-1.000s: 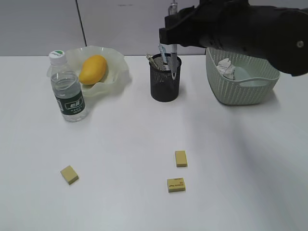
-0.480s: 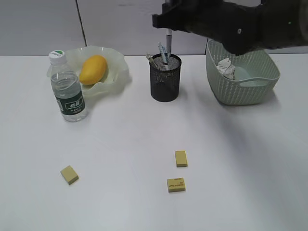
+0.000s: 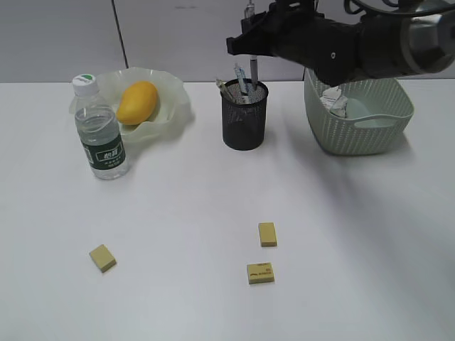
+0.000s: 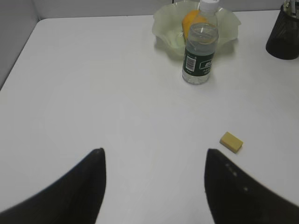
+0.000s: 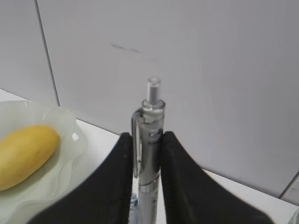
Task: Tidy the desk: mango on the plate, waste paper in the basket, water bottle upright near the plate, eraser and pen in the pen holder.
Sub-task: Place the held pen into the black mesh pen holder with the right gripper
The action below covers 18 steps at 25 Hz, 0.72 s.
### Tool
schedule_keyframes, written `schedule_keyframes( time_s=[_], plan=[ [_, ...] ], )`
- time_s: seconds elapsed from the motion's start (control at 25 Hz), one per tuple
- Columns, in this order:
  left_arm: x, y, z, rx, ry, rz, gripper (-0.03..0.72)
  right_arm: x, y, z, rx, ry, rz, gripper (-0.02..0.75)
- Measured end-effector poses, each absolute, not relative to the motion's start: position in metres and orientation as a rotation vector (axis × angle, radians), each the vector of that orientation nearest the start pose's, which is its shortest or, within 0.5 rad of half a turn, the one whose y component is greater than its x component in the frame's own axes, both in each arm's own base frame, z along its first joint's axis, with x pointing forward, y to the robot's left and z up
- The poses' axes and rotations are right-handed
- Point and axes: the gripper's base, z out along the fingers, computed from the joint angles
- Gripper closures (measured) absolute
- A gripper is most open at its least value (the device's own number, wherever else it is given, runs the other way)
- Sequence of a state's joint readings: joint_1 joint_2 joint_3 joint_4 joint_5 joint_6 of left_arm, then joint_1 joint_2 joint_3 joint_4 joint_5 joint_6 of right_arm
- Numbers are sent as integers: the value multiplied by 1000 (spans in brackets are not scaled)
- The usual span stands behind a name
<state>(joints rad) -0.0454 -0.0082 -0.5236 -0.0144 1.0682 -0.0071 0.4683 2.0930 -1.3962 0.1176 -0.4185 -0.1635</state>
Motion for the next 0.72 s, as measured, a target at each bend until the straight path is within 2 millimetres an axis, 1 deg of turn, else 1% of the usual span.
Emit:
schedule_keyframes(
  time_s=[0.12, 0.28, 0.36, 0.52, 0.64, 0.72],
  plan=[
    [-9, -1, 283, 40, 2020, -50, 186, 434, 213, 203, -425, 1722, 255, 585],
    [-9, -1, 283, 40, 2020, -50, 186, 435, 214, 187, -442, 1777, 249, 585],
    [-9, -1, 283, 40, 2020, -50, 186, 435, 215, 183, -450, 1803, 248, 585],
    [-9, -1, 283, 40, 2020, -50, 186, 435, 215, 182, -452, 1809, 247, 580],
    [-9, -1, 283, 40, 2020, -50, 186, 434, 215, 181, -456, 1823, 247, 526],
    [-9, -1, 283, 40, 2020, -50, 186, 434, 215, 180, -449, 1827, 253, 450]
  ],
)
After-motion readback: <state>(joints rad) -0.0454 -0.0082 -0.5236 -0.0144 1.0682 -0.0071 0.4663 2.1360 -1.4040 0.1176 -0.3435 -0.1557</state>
